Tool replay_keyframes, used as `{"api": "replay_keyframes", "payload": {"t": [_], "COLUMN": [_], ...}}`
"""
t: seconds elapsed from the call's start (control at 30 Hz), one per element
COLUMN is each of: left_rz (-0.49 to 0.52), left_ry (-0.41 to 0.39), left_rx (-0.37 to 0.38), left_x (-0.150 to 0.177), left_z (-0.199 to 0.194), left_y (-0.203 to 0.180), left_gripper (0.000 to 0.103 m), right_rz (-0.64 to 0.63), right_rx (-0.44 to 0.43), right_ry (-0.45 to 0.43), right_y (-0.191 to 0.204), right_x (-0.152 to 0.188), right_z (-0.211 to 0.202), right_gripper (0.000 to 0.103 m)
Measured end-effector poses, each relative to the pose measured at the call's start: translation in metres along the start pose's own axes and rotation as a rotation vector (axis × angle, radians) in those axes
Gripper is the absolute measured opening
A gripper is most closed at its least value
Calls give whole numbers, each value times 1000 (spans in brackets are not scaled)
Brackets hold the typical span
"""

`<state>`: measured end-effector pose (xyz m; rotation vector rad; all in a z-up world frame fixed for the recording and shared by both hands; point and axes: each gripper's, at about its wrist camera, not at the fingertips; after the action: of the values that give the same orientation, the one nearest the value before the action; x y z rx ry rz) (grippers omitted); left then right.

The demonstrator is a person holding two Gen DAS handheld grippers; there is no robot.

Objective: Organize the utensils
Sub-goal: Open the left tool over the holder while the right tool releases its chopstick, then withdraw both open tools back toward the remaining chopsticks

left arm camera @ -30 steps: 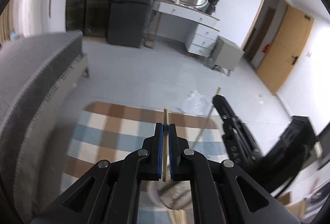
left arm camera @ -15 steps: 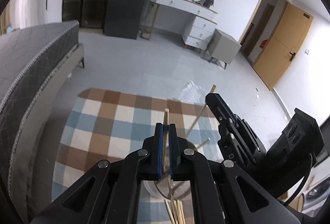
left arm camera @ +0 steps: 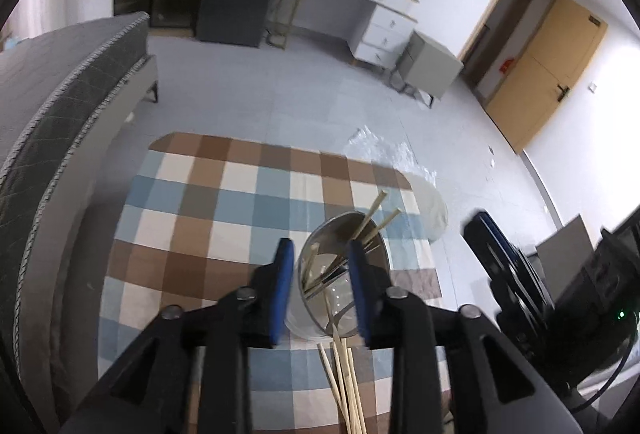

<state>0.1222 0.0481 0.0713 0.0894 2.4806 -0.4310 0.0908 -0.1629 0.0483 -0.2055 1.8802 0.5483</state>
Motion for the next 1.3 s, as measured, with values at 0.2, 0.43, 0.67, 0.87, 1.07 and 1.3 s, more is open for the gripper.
{"api": "replay_keyframes", "payload": {"t": [0.2, 0.43, 0.67, 0.87, 1.07, 1.3], "left_rz": [19, 43, 61, 77, 72, 55], "left_ry": [-52, -138, -205, -219, -240, -211], "left_rx": [-57, -116, -150, -175, -188, -222], "left_x": [18, 43, 69, 91, 112, 136], "left_z": [-29, -60, -81, -81, -76, -56], "left_y": [-12, -29, -37, -41, -39, -31], "left_gripper": [40, 61, 72, 80, 81, 81], "right_rz": [8, 1, 29, 91, 79, 107], "right_rx": [19, 31, 15, -19, -14, 10], "right_ry": [12, -16, -24, 7, 31, 77], "right_y": [6, 15, 18, 18, 24, 21], "right_x": [0, -2, 7, 20, 40, 67], "right_z": [-38, -79, -108, -119, -131, -130], "right_gripper": [59, 78, 88, 94, 99, 101]}}
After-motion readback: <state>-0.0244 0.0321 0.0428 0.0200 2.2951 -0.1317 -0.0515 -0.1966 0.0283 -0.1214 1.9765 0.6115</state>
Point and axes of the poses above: each gripper's, at about its wrist camera, not at the fingertips, and z roughly the way its jaws point, y to its left, x to its underside, and after that the axes turned 2 degrees about -x, right-handed
